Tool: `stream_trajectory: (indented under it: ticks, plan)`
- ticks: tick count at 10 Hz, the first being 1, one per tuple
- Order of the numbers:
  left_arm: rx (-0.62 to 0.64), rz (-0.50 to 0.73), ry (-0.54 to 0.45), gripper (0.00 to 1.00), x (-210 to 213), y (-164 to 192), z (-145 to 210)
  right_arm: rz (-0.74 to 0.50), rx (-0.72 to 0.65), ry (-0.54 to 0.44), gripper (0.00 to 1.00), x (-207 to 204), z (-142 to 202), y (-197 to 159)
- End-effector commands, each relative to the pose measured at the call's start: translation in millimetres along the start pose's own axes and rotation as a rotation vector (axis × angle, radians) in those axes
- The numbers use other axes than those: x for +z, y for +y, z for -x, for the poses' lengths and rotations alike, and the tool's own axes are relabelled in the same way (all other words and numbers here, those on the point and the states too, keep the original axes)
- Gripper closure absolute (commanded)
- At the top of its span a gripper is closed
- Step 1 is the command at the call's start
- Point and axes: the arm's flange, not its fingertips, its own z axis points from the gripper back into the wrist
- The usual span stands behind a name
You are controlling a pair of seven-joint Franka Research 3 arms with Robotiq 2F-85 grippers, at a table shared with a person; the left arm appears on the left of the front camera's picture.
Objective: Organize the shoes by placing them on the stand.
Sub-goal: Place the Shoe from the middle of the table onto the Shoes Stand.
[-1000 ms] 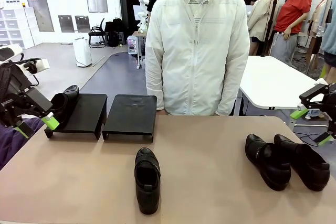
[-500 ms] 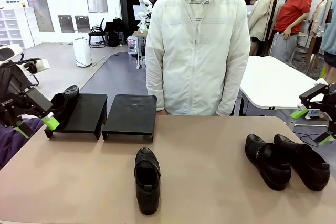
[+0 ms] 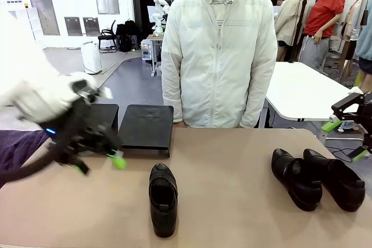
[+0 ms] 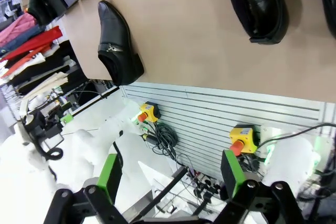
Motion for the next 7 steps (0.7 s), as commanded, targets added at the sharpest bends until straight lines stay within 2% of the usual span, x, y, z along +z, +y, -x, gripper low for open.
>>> stream_trajectory:
  ticks: [1,3,4,5,7]
  plan:
    - [0.080,-0.035,-0.006,0.00,-28.5,-13.1,-25.2,-0.018,0.022,-0.017,0.00,0.8,-1.3,0.7]
    - [0.166,-0.074,-0.049,0.00,-66.5,-20.0,-28.5,-0.018,0.022,-0.017,0.00,0.8,-1.3,0.7]
    - [0.219,-0.104,-0.012,0.00,-77.7,-19.9,-37.5,-0.018,0.022,-0.017,0.00,0.8,-1.3,0.7]
    - [0.110,-0.048,-0.026,0.00,-57.7,-24.4,-16.0,-0.018,0.022,-0.017,0.00,0.8,-1.3,0.7]
    - [0.110,-0.048,-0.026,0.00,-57.7,-24.4,-16.0,-0.018,0.022,-0.017,0.00,0.8,-1.3,0.7]
